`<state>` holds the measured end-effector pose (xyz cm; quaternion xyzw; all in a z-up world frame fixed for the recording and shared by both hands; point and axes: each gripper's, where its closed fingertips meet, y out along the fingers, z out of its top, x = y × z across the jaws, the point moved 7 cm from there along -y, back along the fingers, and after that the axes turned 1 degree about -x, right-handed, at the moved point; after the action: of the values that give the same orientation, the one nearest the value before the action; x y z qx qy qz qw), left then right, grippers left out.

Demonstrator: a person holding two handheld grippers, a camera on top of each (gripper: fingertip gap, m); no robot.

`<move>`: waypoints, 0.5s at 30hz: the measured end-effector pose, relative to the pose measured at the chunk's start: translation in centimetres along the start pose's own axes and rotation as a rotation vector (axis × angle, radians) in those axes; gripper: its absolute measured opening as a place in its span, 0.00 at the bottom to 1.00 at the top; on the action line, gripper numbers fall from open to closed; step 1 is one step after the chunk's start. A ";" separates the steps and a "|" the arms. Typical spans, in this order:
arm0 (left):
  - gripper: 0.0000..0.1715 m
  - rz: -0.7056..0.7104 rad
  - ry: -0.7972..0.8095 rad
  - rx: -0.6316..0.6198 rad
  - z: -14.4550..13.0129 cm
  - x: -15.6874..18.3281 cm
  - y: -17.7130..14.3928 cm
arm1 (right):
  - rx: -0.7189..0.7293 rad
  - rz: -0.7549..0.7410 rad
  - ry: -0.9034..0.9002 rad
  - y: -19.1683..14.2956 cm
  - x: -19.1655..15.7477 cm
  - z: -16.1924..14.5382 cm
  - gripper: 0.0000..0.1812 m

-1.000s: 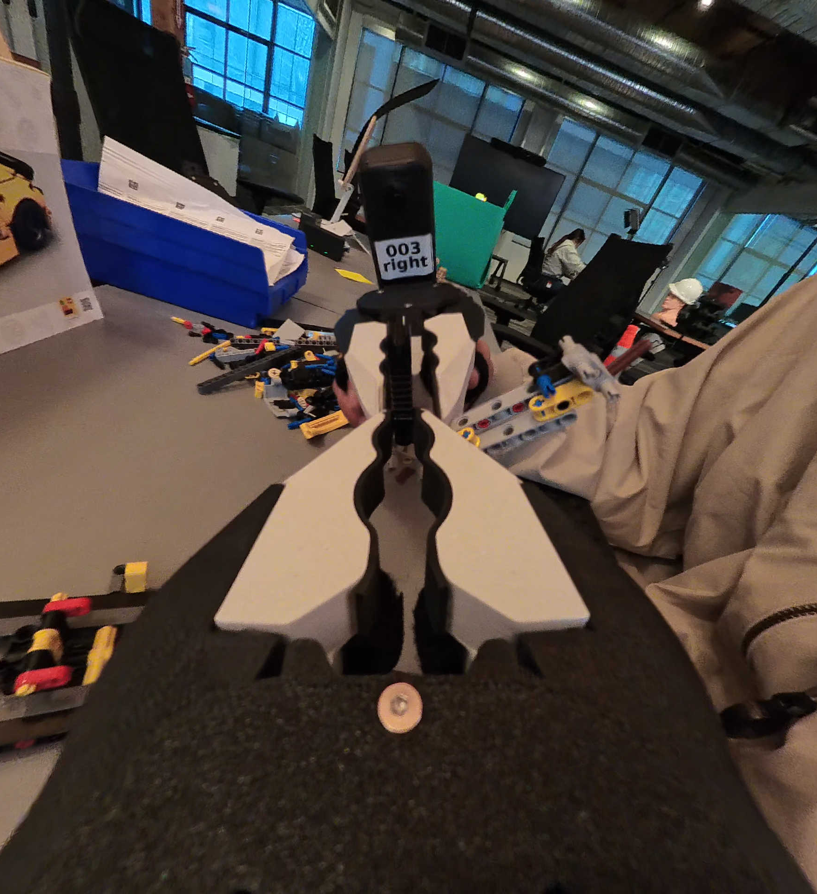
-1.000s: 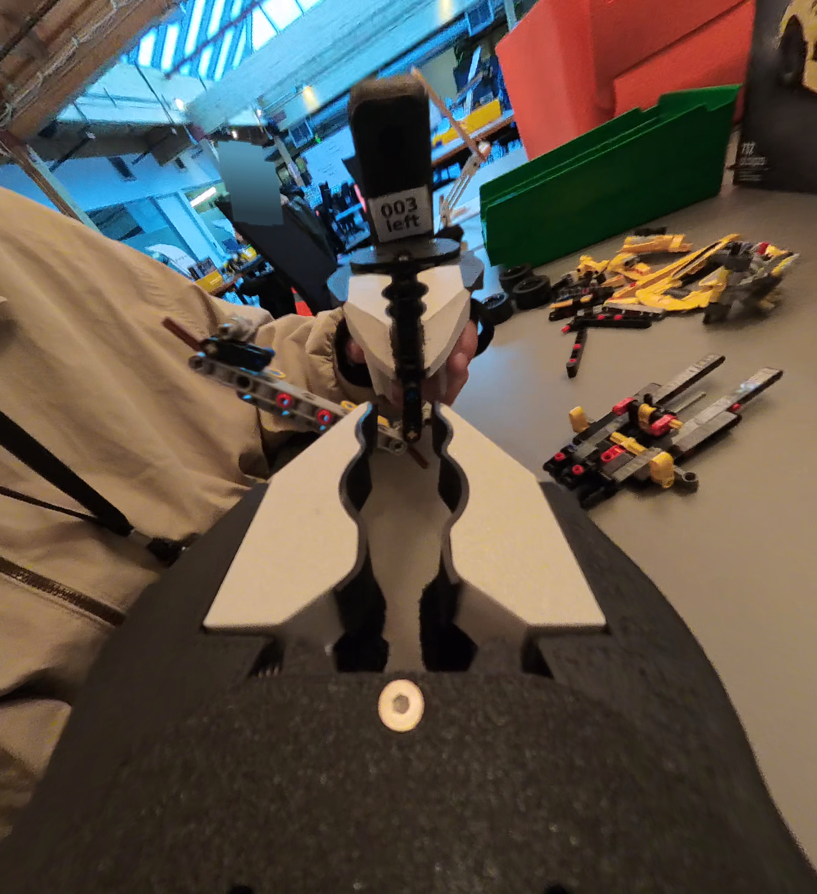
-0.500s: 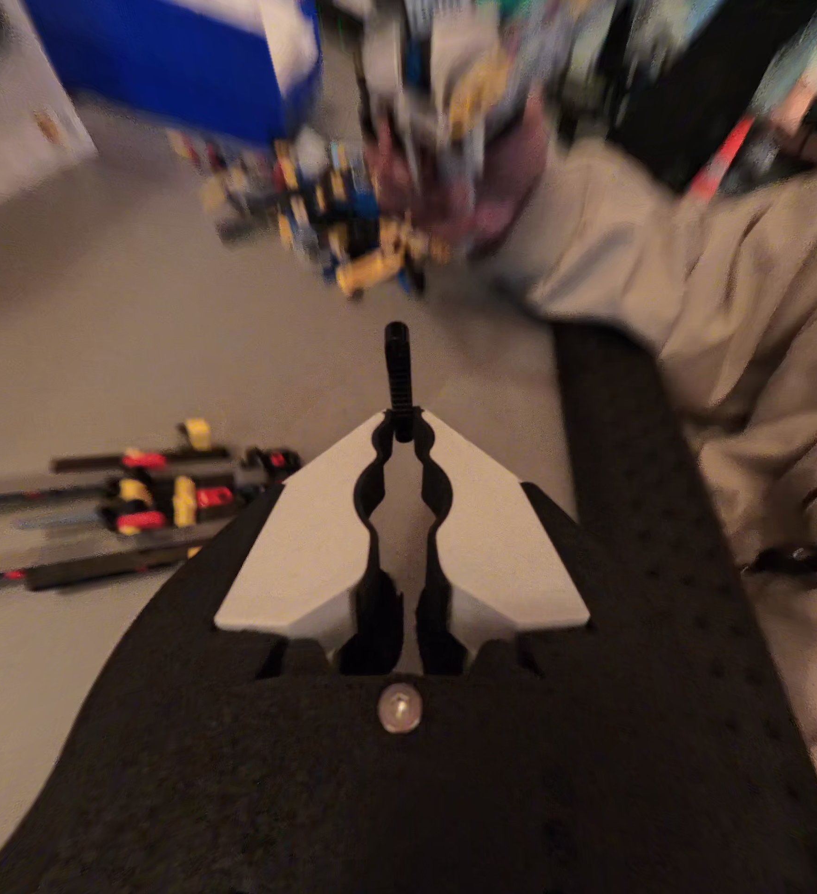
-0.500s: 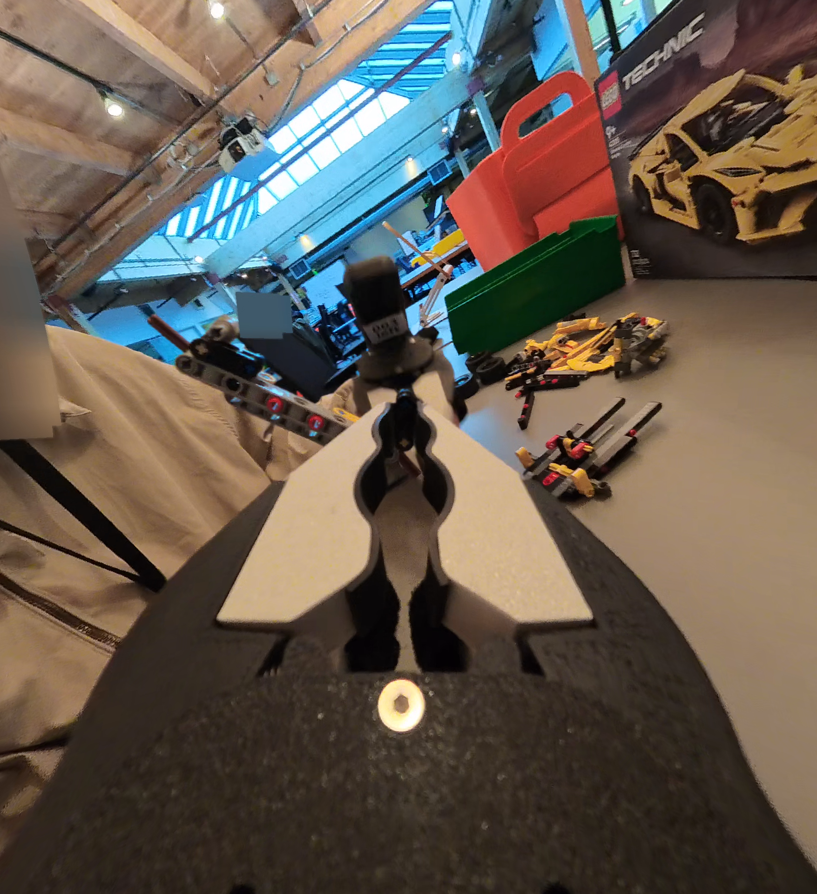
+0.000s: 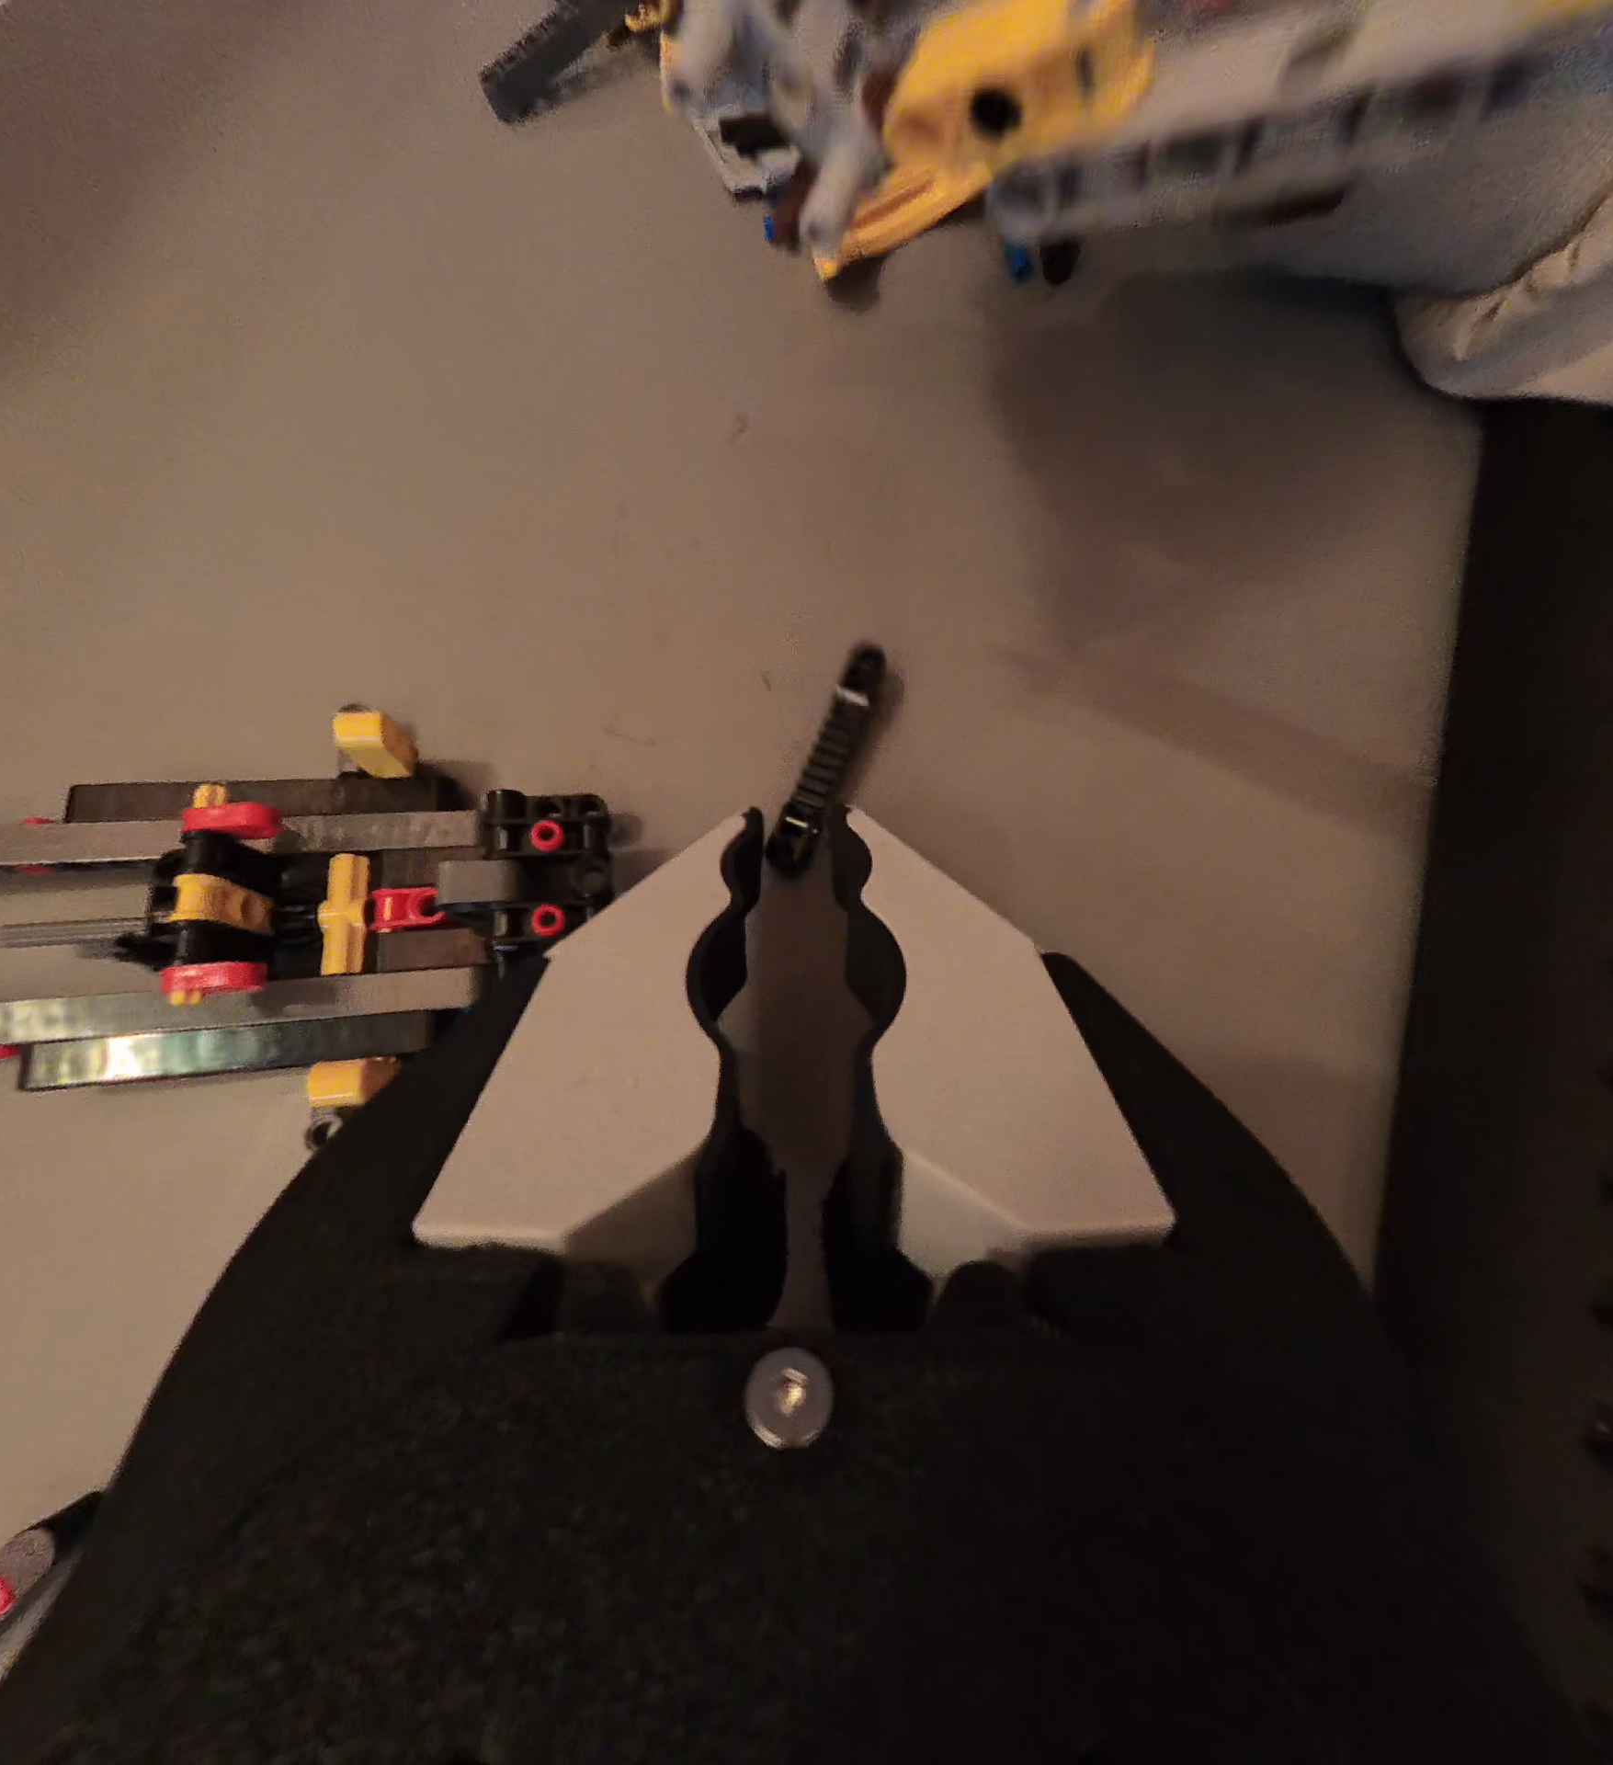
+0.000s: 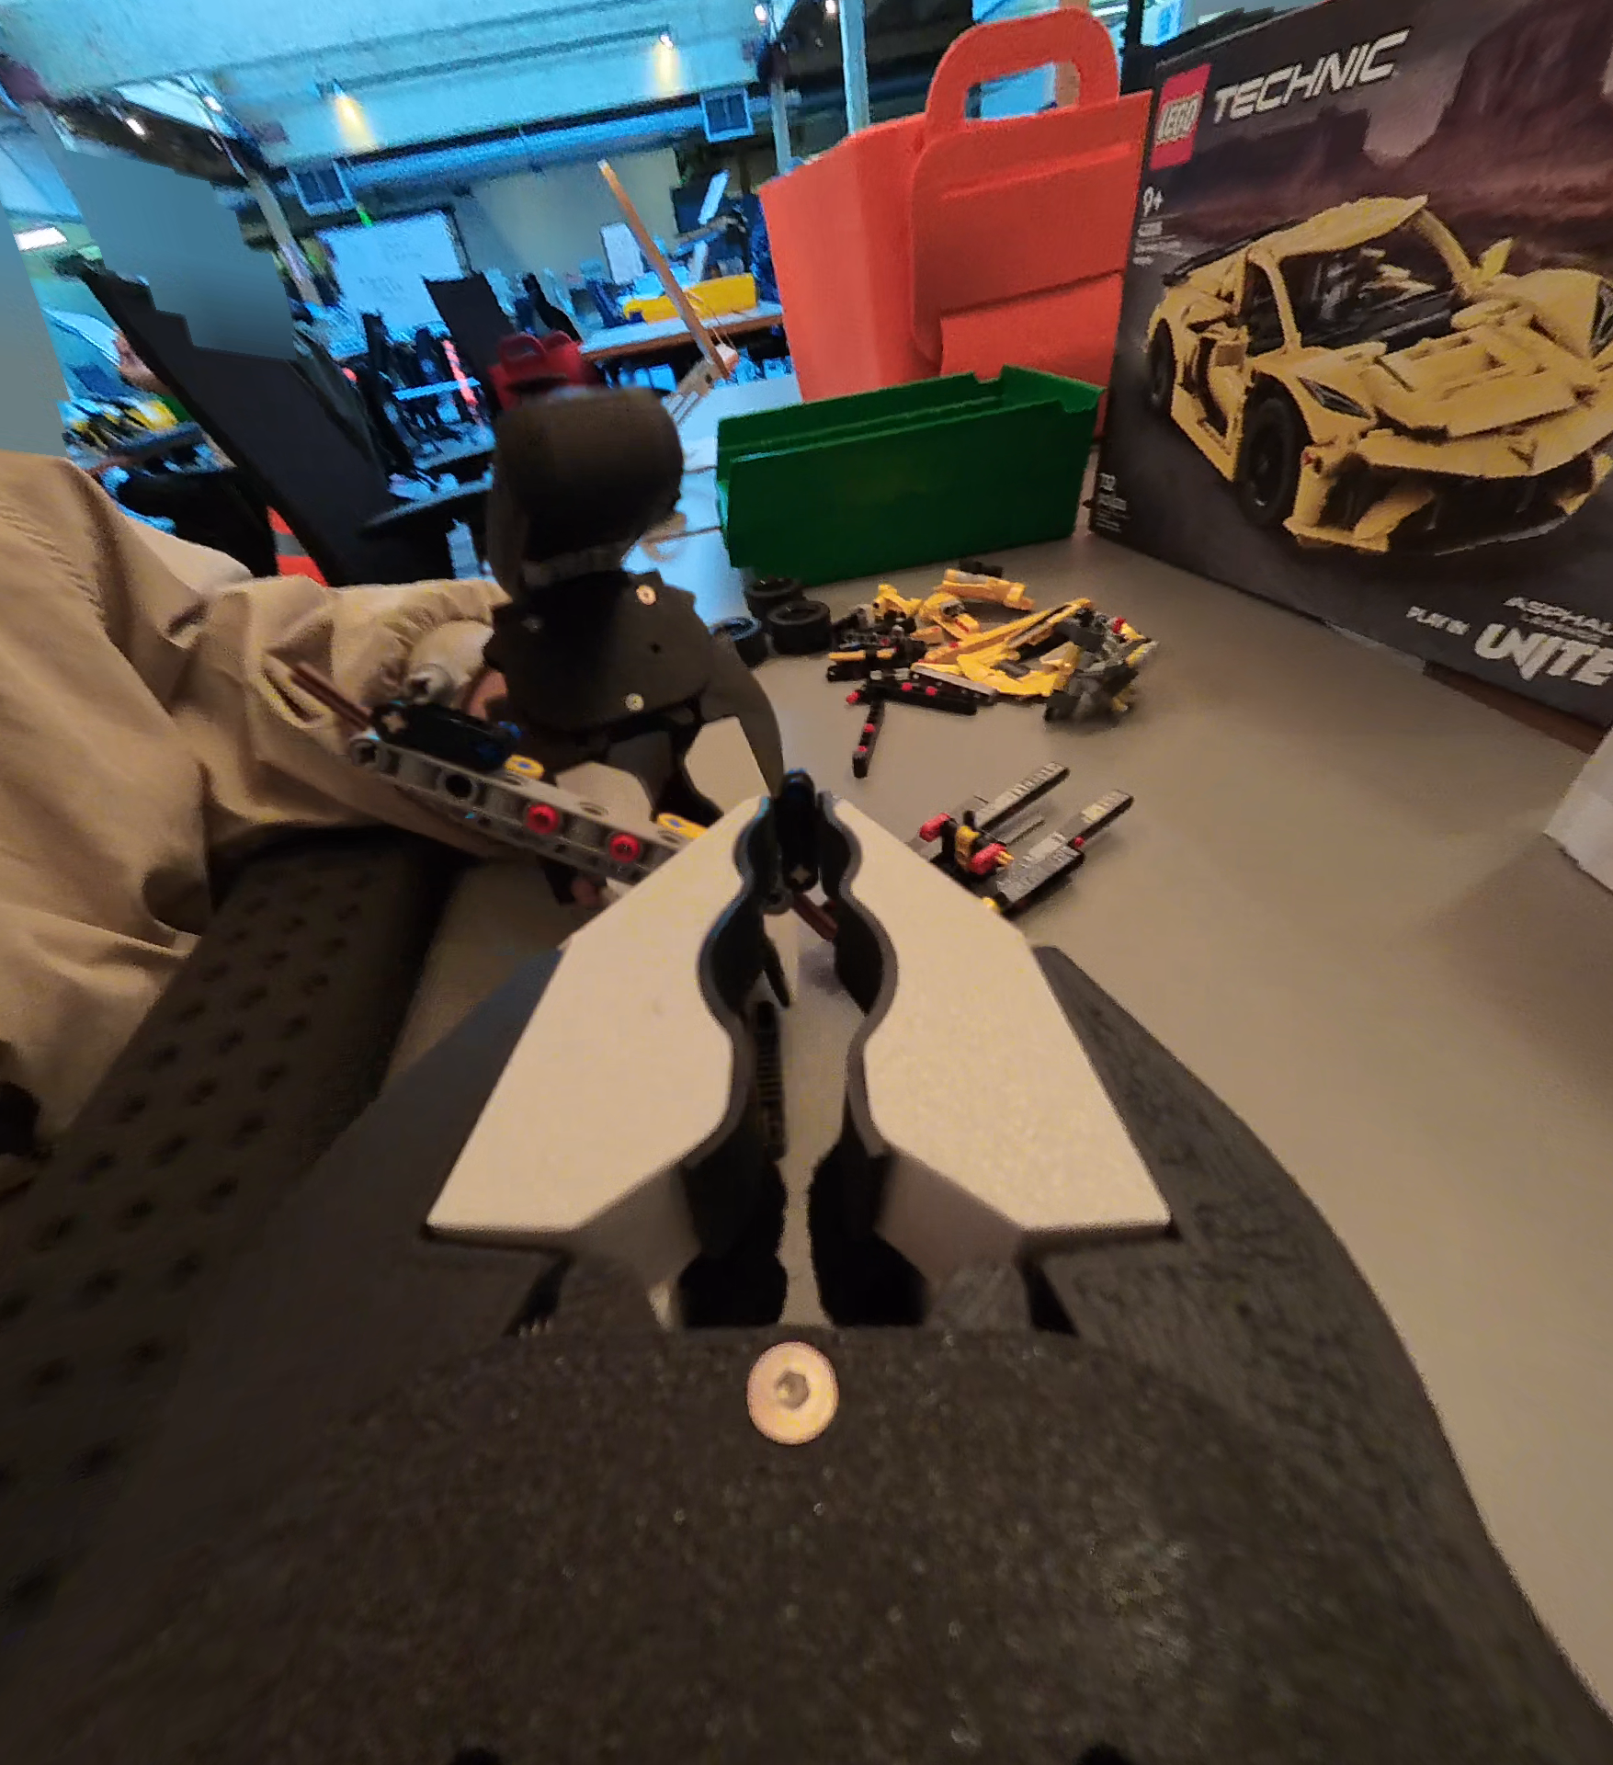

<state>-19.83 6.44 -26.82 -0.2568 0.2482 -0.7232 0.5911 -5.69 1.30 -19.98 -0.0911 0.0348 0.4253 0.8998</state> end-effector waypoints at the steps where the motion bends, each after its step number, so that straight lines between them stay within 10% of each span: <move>1: 0.10 -0.005 -0.014 0.031 0.3 0.0 -0.3 | -0.011 -0.022 -0.015 0.2 0.0 -0.1 0.03; 15: 0.18 0.142 -0.220 0.572 5.2 -1.0 -4.3 | -0.026 -0.400 -0.149 3.0 -0.6 0.8 0.03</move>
<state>-19.29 7.89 -20.18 -0.1389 -0.0137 -0.6885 0.7117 -8.39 2.82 -19.55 -0.0759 -0.0563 0.2443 0.9651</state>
